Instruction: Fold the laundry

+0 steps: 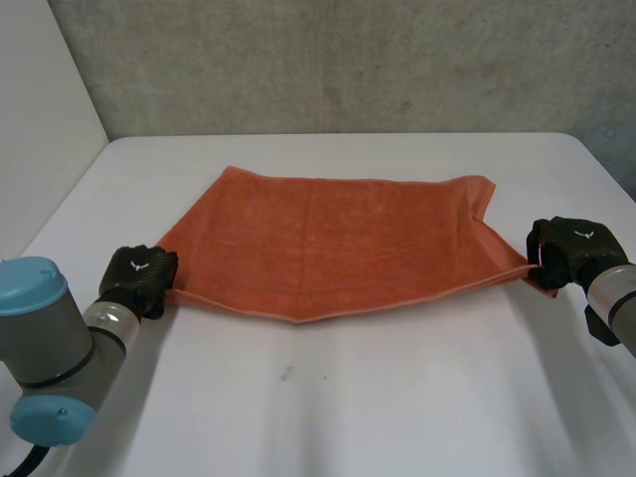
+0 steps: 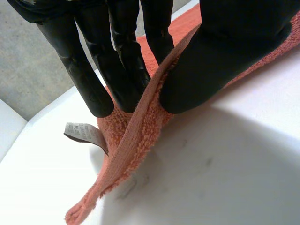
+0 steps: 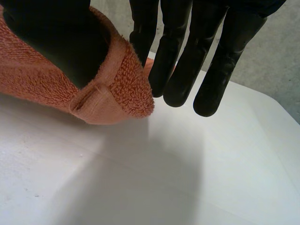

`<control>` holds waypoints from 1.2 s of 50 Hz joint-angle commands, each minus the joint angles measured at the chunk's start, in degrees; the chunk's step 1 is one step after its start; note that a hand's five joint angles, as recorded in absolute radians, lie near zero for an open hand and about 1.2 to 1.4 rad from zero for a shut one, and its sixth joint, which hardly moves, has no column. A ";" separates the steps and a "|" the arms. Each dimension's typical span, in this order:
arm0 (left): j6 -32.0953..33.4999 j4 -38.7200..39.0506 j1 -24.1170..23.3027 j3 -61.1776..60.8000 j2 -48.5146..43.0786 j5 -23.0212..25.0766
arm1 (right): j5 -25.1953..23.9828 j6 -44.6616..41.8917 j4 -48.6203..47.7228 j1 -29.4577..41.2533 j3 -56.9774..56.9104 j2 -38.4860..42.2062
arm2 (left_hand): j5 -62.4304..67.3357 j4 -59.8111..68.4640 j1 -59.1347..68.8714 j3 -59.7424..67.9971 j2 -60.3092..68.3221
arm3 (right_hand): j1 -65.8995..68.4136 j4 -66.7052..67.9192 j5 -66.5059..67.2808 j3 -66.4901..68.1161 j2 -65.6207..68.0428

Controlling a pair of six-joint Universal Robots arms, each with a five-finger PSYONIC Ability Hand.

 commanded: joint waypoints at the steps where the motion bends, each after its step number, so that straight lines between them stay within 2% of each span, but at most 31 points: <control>1: 0.58 0.51 0.05 -0.42 0.74 -0.09 | 0.02 -1.07 0.51 0.01 -0.37 -1.08 | 13.96 13.32 14.63 13.38 13.30 | 23.68 11.69 13.47 12.18 12.34; 5: 0.66 0.07 -0.04 -1.21 3.21 -0.09 | 0.02 -4.77 1.31 0.01 -0.64 -4.08 | 13.96 13.32 14.63 13.38 13.30 | 23.68 11.69 13.47 12.18 12.34; 7: 0.58 -0.98 -0.13 -2.26 10.29 -0.18 | 0.19 -10.28 3.93 0.01 -1.07 -9.32 | 13.96 13.32 14.63 13.38 13.30 | 23.68 11.69 13.47 12.18 12.34; 8: 0.58 -0.98 -0.13 -2.27 10.33 -0.18 | 0.19 -10.31 3.94 0.01 -1.08 -9.35 | 13.96 13.32 14.63 13.38 13.30 | 23.68 11.69 13.47 12.18 12.34; 10: 0.58 -2.21 -0.13 -2.62 14.72 -0.18 | 0.02 -15.21 9.19 0.01 -2.91 -15.91 | 13.96 13.32 14.63 13.38 13.30 | 23.68 11.69 13.47 12.18 12.34; 12: 0.40 -6.58 -0.30 -2.27 23.99 -0.18 | 0.02 -17.06 12.70 0.01 -4.92 -18.81 | 13.96 13.32 14.63 13.38 13.30 | 23.68 11.69 13.47 12.18 12.34; 13: 0.40 -6.61 -0.30 -2.27 24.04 -0.18 | 0.02 -17.07 12.73 0.01 -4.94 -18.84 | 13.96 13.32 14.63 13.38 13.30 | 23.68 11.69 13.47 12.18 12.34; 15: 0.22 -11.24 -0.39 -0.44 32.70 -0.01 | -0.24 -19.79 21.04 -0.08 -10.45 -23.22 | 13.96 13.32 14.63 13.38 13.30 | 23.68 11.69 13.47 12.18 12.34; 16: 0.22 -11.27 -0.39 -0.42 32.74 0.00 | -0.24 -19.80 21.08 -0.08 -10.48 -23.24 | 13.96 13.32 14.63 13.38 13.30 | 23.68 11.69 13.47 12.18 12.34; 18: -0.13 -14.94 -0.39 2.90 38.61 0.00 | -0.60 -22.07 30.18 -0.08 -17.13 -25.69 | 13.96 13.32 14.63 13.38 13.30 | 23.68 11.69 13.47 12.18 12.34; 21: -0.04 -18.89 -0.13 5.89 40.30 0.08 | -0.60 -25.49 37.48 -0.08 -22.59 -25.44 | 13.96 13.32 14.63 13.38 13.30 | 23.68 11.69 13.47 12.18 12.34; 27: 0.31 -25.15 0.23 8.19 39.16 1.49 | 0.63 -34.04 44.11 -0.08 -24.81 -22.62 | 13.96 13.32 14.63 13.38 13.30 | 23.68 11.69 13.47 12.18 12.34; 29: 0.57 -27.43 0.49 8.19 32.69 3.15 | 1.60 -38.76 44.90 0.44 -24.72 -16.68 | 13.96 13.32 14.63 13.38 13.30 | 23.68 11.69 13.47 12.18 12.34; 30: 0.58 -27.44 0.49 8.19 32.65 3.16 | 1.60 -38.78 44.90 0.45 -24.72 -16.64 | 13.96 13.32 14.63 13.38 13.30 | 23.68 11.69 13.47 12.18 12.34; 32: 0.58 -27.88 0.67 8.54 29.05 3.69 | 4.75 -40.10 44.73 1.41 -24.89 -10.34 | 13.96 13.32 14.63 13.38 13.30 | 23.68 11.69 13.47 12.18 12.34; 34: 0.75 -27.88 0.67 9.50 21.70 3.86 | 6.94 -40.19 44.55 2.29 -25.50 -7.44 | 13.96 13.32 14.63 13.38 13.30 | 23.68 11.69 13.47 12.18 12.34; 35: 0.75 -27.88 0.67 9.51 21.67 3.86 | 6.96 -40.19 44.55 2.29 -25.51 -7.42 | 13.96 13.32 14.63 13.38 13.30 | 23.68 11.69 13.47 12.18 12.34; 37: 1.97 -27.88 0.49 12.48 13.36 3.77 | 11.33 -40.71 43.85 4.22 -27.78 -1.56 | 13.96 13.32 14.63 13.38 13.30 | 23.68 11.69 13.47 12.18 12.34; 38: 1.98 -27.88 0.49 12.50 13.32 3.77 | 11.36 -40.72 43.85 4.23 -27.80 -1.53 | 13.96 13.32 14.63 13.38 13.30 | 23.68 11.69 13.47 12.18 12.34; 40: 5.83 -27.88 0.32 18.53 5.35 3.16 | 14.51 -40.19 41.05 6.41 -32.87 4.77 | 13.96 13.32 14.63 13.38 13.30 | 23.68 11.69 13.47 12.18 12.34; 43: 8.22 -27.79 0.14 22.16 2.42 3.16 | 15.40 -39.84 38.75 8.01 -35.88 7.26 | 13.96 13.32 14.63 13.38 13.30 | 23.68 11.69 13.47 12.18 12.34; 46: 11.47 -26.47 -0.04 29.90 -0.75 3.16 | 16.54 -39.31 32.77 10.12 -43.35 10.60 | 13.96 13.32 14.63 13.38 13.30 | 23.68 11.69 13.47 12.18 12.34; 48: 11.91 -19.05 -0.21 36.81 -0.66 3.07 | 18.38 -38.26 25.34 11.34 -52.18 12.62 | 13.96 13.32 14.63 13.38 13.30 | 23.68 11.69 13.47 12.18 12.34; 49: 11.91 -19.00 -0.21 36.84 -0.66 3.07 | 18.39 -38.26 25.30 11.35 -52.23 12.62 | 13.96 13.32 14.63 13.38 13.30 | 23.68 11.69 13.47 12.18 12.34; 50: 11.65 -12.74 -0.47 39.28 0.12 2.81 | 19.08 -37.39 21.12 11.70 -56.58 12.71 | 13.96 13.32 14.63 13.38 13.30 | 23.68 11.69 13.47 12.18 12.34; 51: 11.65 -12.67 -0.48 39.30 0.13 2.81 | 19.44 -36.16 16.12 12.31 -59.93 12.19 | 13.96 13.32 14.63 13.38 13.30 | 23.68 11.69 13.47 12.18 12.34; 52: 11.04 -6.32 -1.00 40.52 2.05 2.63 | 19.44 -36.15 16.07 12.31 -59.96 12.18 | 13.96 13.32 14.63 13.38 13.30 | 23.68 11.69 13.47 12.18 12.34; 53: 9.73 0.53 -1.35 40.45 4.94 2.55 | 19.44 -34.67 10.76 13.10 -61.96 10.79 | 13.96 13.32 14.63 13.38 13.30 | 23.68 11.69 13.47 12.18 12.34; 54: 9.72 0.60 -1.36 40.45 4.97 2.54 | 19.44 -34.65 10.71 13.11 -61.98 10.78 | 13.96 13.32 14.63 13.38 13.30 | 23.68 11.69 13.47 12.18 12.34; 56: 6.05 11.80 -1.10 39.66 9.78 1.58 | 19.53 -31.24 0.21 13.46 -60.07 5.71 | 13.96 13.32 14.63 13.38 13.30 | 23.68 11.69 13.47 12.18 12.34; 60: 2.35 15.88 -0.83 37.47 12.78 -0.08 | 19.18 -29.29 -6.16 13.63 -54.16 0.50 | 13.96 13.32 14.63 13.38 13.30 | 23.68 11.69 13.47 12.18 12.34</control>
